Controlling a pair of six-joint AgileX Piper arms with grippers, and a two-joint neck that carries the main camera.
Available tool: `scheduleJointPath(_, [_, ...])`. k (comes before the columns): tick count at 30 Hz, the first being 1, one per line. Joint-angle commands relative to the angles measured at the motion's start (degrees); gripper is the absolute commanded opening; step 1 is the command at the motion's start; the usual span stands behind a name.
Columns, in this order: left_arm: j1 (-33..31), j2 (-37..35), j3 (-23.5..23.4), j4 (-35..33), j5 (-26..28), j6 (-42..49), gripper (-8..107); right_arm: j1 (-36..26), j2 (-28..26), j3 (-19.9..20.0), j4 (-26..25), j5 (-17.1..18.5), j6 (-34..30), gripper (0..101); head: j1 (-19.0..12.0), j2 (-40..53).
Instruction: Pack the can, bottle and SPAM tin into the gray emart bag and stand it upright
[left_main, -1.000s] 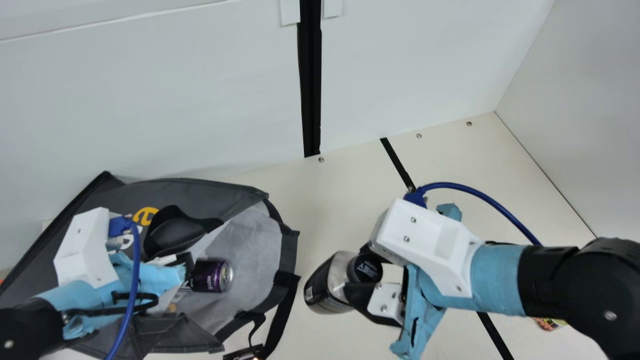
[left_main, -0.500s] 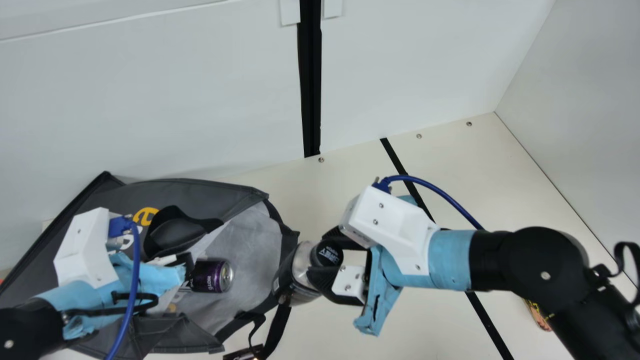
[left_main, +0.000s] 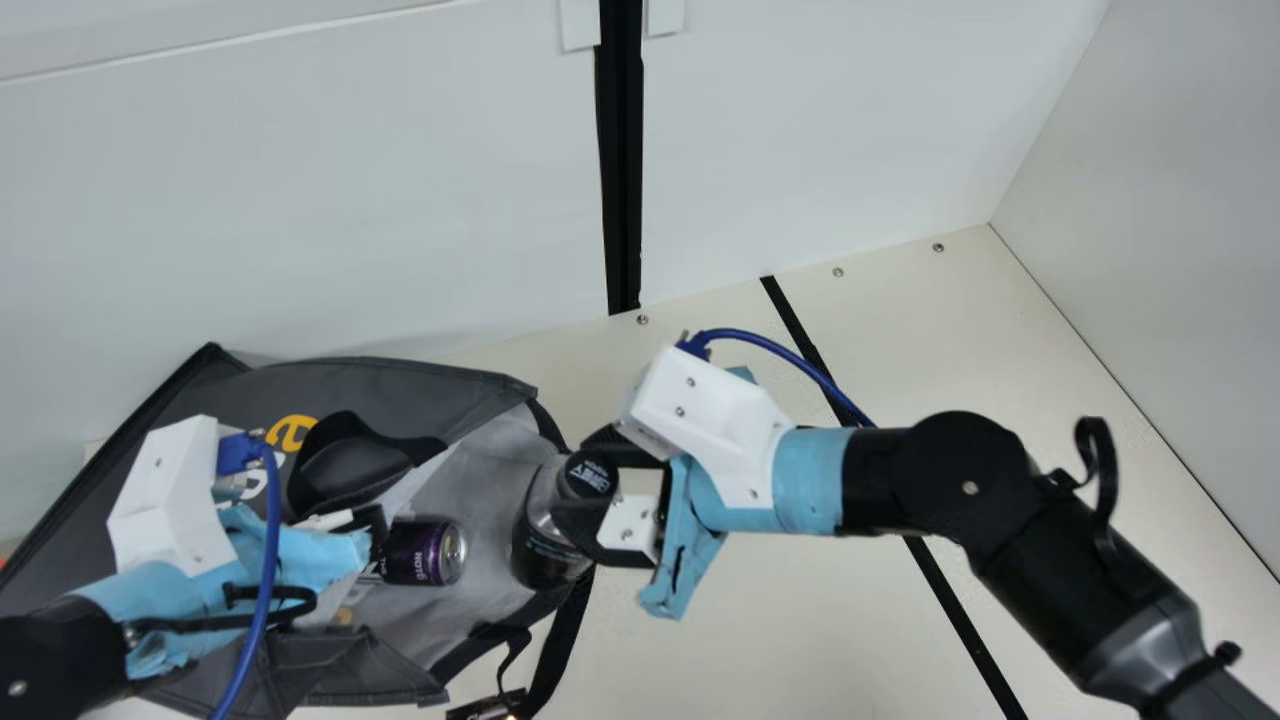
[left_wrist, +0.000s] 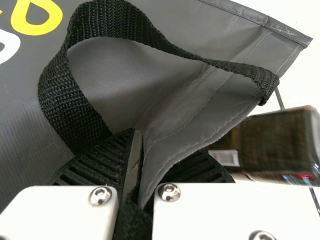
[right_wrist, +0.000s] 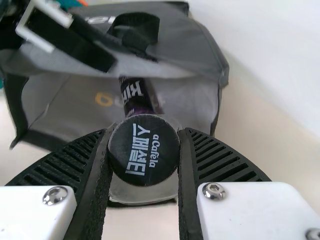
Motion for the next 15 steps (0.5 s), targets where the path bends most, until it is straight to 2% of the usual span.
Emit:
scheduleJointPath(1, [0.0,0.0,0.0,0.0,0.0,0.0,-8,0.6,1.6,-0.4,1.4,-0.9,-1.2,0,-1.3,-0.1])
scheduleJointPath(15, [0.0,0.0,0.0,0.0,0.0,0.0,-8,3.3,12.3,-4.8,11.4,-5.8,-10.2,0,-1.3,-0.1])
